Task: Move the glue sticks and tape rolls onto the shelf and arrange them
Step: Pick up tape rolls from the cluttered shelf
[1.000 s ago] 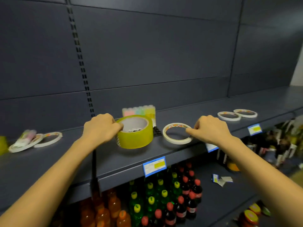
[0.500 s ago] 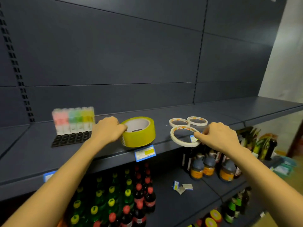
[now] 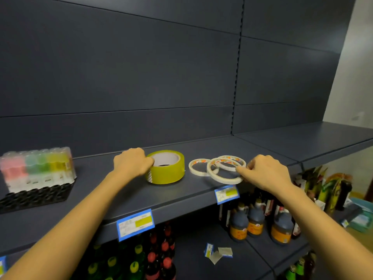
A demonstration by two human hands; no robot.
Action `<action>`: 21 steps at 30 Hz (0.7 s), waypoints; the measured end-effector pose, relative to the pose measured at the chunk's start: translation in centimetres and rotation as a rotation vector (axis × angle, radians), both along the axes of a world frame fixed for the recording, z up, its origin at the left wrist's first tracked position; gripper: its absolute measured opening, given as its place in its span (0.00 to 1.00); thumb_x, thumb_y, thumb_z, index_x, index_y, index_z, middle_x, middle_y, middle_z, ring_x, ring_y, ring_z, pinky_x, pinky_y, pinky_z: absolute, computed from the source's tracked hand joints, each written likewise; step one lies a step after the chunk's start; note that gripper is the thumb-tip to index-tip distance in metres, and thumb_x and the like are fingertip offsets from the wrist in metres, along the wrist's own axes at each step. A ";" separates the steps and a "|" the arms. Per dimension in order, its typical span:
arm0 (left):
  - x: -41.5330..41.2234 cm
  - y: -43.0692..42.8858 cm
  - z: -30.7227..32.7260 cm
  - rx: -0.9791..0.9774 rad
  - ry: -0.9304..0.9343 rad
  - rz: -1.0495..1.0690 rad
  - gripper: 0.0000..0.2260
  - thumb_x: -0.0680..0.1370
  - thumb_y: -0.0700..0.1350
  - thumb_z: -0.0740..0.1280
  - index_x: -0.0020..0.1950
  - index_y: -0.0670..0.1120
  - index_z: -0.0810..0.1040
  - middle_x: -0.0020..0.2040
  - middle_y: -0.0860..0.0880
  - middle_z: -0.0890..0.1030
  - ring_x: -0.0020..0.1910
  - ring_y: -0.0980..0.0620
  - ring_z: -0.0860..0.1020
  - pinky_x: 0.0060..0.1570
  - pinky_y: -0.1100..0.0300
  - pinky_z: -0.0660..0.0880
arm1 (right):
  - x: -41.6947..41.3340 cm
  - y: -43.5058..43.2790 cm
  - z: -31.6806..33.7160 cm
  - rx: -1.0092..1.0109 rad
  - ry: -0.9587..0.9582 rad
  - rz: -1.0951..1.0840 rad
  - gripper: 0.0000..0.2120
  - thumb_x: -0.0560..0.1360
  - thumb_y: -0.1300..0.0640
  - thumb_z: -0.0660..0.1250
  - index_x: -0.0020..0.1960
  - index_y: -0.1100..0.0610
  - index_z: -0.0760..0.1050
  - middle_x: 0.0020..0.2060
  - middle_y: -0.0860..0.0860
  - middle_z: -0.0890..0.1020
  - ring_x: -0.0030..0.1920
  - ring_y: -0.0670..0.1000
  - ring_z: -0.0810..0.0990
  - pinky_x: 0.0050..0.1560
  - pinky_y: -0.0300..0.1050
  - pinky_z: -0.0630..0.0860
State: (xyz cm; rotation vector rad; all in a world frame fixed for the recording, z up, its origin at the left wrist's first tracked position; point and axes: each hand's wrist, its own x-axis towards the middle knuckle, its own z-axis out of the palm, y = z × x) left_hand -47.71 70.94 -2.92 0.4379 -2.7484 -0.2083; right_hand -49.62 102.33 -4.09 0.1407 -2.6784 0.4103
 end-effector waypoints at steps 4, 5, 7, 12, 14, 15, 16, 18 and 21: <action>-1.8 0.4 -0.8 -0.035 -0.067 0.000 0.14 0.75 0.51 0.60 0.33 0.44 0.69 0.41 0.46 0.74 0.41 0.44 0.72 0.41 0.57 0.66 | -3.1 -0.9 0.4 0.022 -0.018 0.039 0.27 0.71 0.35 0.61 0.34 0.58 0.80 0.27 0.50 0.74 0.31 0.51 0.72 0.29 0.39 0.63; -2.0 0.4 -0.9 -0.043 -0.085 0.000 0.14 0.76 0.52 0.59 0.36 0.44 0.69 0.42 0.45 0.74 0.42 0.44 0.71 0.42 0.57 0.66 | -3.8 -1.2 0.4 0.028 -0.026 0.054 0.27 0.71 0.35 0.62 0.34 0.58 0.80 0.27 0.49 0.74 0.31 0.51 0.72 0.29 0.39 0.63; -2.2 0.2 -0.9 -0.068 -0.134 0.004 0.15 0.77 0.55 0.57 0.38 0.45 0.69 0.45 0.44 0.76 0.43 0.44 0.72 0.44 0.56 0.66 | -5.1 -2.0 0.5 0.041 -0.042 0.082 0.25 0.71 0.36 0.63 0.34 0.57 0.79 0.26 0.49 0.72 0.30 0.50 0.70 0.28 0.39 0.62; -1.8 -0.5 -0.1 -0.170 -0.104 0.070 0.24 0.77 0.65 0.51 0.39 0.46 0.71 0.53 0.43 0.80 0.51 0.42 0.77 0.45 0.54 0.67 | -7.8 -3.8 0.6 0.098 -0.072 0.150 0.22 0.73 0.40 0.62 0.35 0.57 0.79 0.26 0.49 0.72 0.29 0.48 0.69 0.27 0.38 0.61; -1.4 -0.7 0.4 -0.197 -0.026 0.108 0.26 0.76 0.66 0.52 0.46 0.45 0.76 0.54 0.43 0.80 0.53 0.40 0.77 0.44 0.54 0.68 | -8.6 -4.1 0.6 0.166 -0.119 0.208 0.22 0.74 0.38 0.61 0.33 0.55 0.75 0.26 0.48 0.72 0.29 0.47 0.69 0.28 0.38 0.61; -1.0 -0.7 0.6 -0.206 0.005 0.120 0.25 0.77 0.65 0.53 0.49 0.45 0.77 0.54 0.43 0.80 0.53 0.40 0.77 0.44 0.54 0.69 | -8.9 -4.2 0.7 0.218 -0.148 0.232 0.23 0.74 0.37 0.60 0.33 0.55 0.73 0.28 0.49 0.73 0.30 0.48 0.70 0.28 0.39 0.62; -0.7 -0.8 0.8 -0.210 0.032 0.128 0.24 0.77 0.64 0.54 0.50 0.45 0.77 0.53 0.43 0.80 0.52 0.40 0.77 0.45 0.54 0.69 | -9.2 -4.3 0.8 0.277 -0.162 0.244 0.23 0.74 0.36 0.59 0.32 0.54 0.71 0.29 0.49 0.73 0.31 0.49 0.71 0.29 0.39 0.62; 0.2 -0.7 1.1 -0.211 0.077 0.138 0.21 0.78 0.61 0.56 0.50 0.45 0.77 0.52 0.43 0.81 0.51 0.40 0.78 0.45 0.53 0.71 | -9.5 -4.7 1.8 0.385 -0.110 0.238 0.24 0.74 0.35 0.58 0.32 0.54 0.67 0.30 0.49 0.72 0.32 0.49 0.70 0.29 0.40 0.61; 1.7 -0.4 1.2 -0.217 0.157 0.193 0.17 0.78 0.58 0.58 0.48 0.45 0.76 0.50 0.42 0.81 0.51 0.39 0.78 0.46 0.53 0.72 | -9.4 -6.1 3.7 0.397 0.064 0.328 0.19 0.77 0.40 0.58 0.42 0.55 0.73 0.37 0.50 0.76 0.38 0.52 0.75 0.35 0.42 0.66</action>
